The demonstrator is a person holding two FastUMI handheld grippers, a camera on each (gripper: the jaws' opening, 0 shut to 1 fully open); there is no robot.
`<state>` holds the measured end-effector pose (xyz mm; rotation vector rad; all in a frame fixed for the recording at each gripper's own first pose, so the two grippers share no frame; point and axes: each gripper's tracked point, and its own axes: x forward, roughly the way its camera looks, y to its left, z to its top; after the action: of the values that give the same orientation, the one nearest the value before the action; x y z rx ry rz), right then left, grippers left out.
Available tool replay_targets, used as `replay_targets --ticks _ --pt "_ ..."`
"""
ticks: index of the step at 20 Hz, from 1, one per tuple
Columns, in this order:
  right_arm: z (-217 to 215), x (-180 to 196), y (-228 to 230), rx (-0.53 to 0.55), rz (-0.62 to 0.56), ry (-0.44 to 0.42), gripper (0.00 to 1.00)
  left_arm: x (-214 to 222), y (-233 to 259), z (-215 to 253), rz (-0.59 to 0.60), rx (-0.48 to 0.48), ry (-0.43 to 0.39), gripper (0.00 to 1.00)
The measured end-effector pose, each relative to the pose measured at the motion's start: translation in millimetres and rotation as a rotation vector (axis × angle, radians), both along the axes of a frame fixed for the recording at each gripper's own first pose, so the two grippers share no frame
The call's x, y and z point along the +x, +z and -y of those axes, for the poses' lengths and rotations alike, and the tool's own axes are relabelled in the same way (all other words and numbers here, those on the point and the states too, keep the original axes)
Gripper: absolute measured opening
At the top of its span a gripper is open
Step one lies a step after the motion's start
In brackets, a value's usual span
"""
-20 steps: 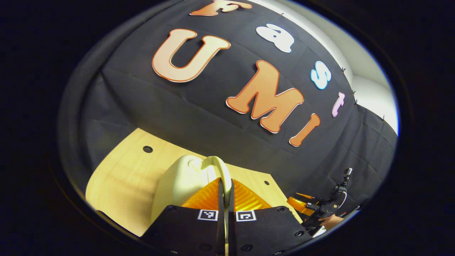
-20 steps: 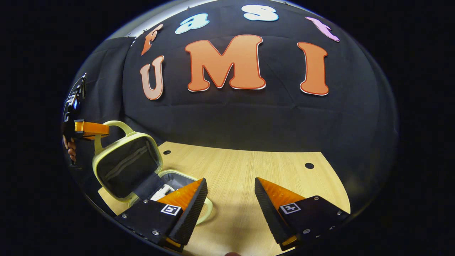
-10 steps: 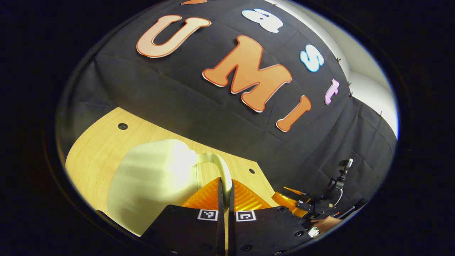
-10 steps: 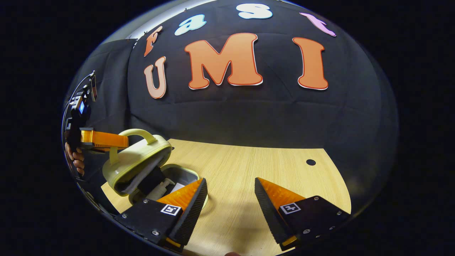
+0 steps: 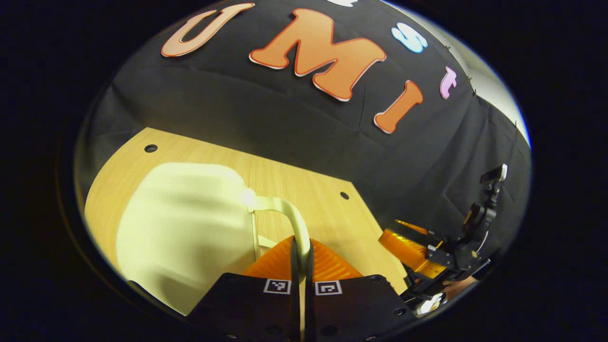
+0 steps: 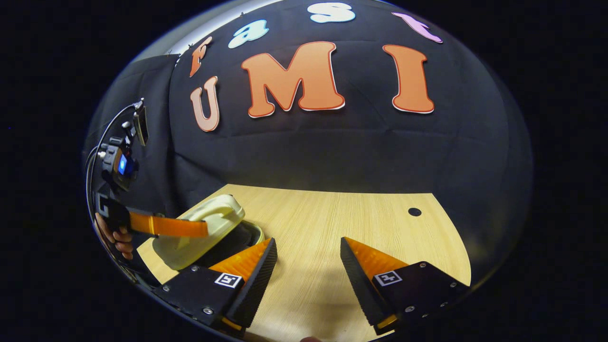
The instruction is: First open the suitcase, pack the skin care products into it, and then close the suitcase.
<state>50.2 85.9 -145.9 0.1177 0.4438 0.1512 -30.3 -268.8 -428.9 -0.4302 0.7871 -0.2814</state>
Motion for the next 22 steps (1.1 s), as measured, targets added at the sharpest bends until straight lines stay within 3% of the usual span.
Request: replay_targets --ticks 4,7,9,10,11,12,15,16,17,22 --pt "6 0 -2 -0.003 0.0 -0.005 0.86 -9 -33 16 -0.059 0.097 -0.059 0.07" --pt "13 3 -5 -0.005 -0.002 -0.015 0.86 -25 -53 30 -0.11 0.134 -0.081 0.17" --pt "17 3 -4 -0.001 0.0 -0.026 0.86 -29 -42 46 -0.086 0.067 -0.114 0.12" --pt "18 3 -3 0.001 0.002 -0.026 0.86 -27 -37 50 -0.055 0.084 -0.126 0.22" --pt "20 3 -2 -0.003 0.007 -0.033 0.86 -21 -34 48 -0.016 0.127 -0.134 0.48" --pt "22 4 2 -0.004 0.02 -0.04 0.86 -15 -27 44 0.032 0.169 -0.132 0.49" --pt "26 8 20 -0.029 0.083 -0.065 0.86 -4 -1 31 0.161 0.256 -0.098 0.77" --pt "29 10 29 -0.044 0.114 -0.081 0.86 -2 8 24 0.2 0.289 -0.08 0.78" --pt "32 11 36 -0.056 0.137 -0.093 0.86 0 17 13 0.245 0.326 -0.054 0.93" --pt "26 12 70 -0.089 0.244 -0.11 0.86 9 65 -18 0.425 0.396 0.086 0.97"
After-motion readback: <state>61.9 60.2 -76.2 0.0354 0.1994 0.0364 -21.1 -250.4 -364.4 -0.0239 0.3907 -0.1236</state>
